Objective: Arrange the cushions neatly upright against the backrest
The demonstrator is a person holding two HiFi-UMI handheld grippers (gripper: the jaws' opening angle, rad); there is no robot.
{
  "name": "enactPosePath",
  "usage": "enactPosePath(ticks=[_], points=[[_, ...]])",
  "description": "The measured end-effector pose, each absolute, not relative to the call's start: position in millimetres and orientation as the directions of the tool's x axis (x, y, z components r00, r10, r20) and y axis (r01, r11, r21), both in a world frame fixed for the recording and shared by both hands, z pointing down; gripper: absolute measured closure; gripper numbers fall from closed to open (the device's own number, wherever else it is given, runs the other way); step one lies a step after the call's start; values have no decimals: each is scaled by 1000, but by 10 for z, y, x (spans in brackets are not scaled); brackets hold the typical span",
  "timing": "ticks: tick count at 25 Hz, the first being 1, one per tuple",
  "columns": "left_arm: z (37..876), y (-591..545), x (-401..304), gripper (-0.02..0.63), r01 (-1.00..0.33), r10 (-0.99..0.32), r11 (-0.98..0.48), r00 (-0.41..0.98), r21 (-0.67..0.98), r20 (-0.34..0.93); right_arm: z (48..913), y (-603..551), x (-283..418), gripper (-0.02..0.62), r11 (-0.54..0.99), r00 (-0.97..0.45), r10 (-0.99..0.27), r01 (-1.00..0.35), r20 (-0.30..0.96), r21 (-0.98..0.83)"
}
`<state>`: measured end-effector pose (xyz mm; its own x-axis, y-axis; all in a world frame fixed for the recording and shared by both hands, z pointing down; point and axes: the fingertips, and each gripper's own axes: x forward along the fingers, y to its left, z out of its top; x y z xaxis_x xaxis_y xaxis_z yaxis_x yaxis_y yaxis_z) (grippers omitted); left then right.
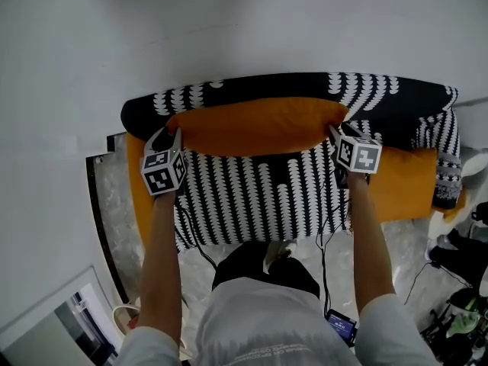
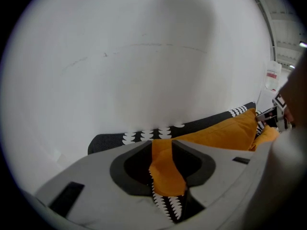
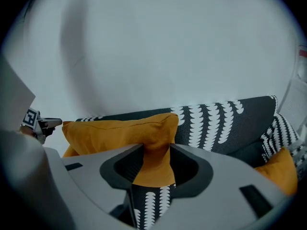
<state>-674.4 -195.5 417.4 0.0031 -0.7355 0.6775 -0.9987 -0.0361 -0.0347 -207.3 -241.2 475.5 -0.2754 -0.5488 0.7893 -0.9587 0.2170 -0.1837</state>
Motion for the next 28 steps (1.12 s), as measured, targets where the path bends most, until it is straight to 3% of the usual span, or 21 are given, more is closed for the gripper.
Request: enactPosePath(ticks=[16,28], points=[[4071,-1472,-6423,456,-995,-724,-97,45,-37,689,4499,-1775,-1894,442,229,-286,-553,-955,783,-188],[3545,-842,-5057,501,-947,-733,-319,223,-36,642,3839,-639,-957,443,162,-184,-652,-982,735,-102]])
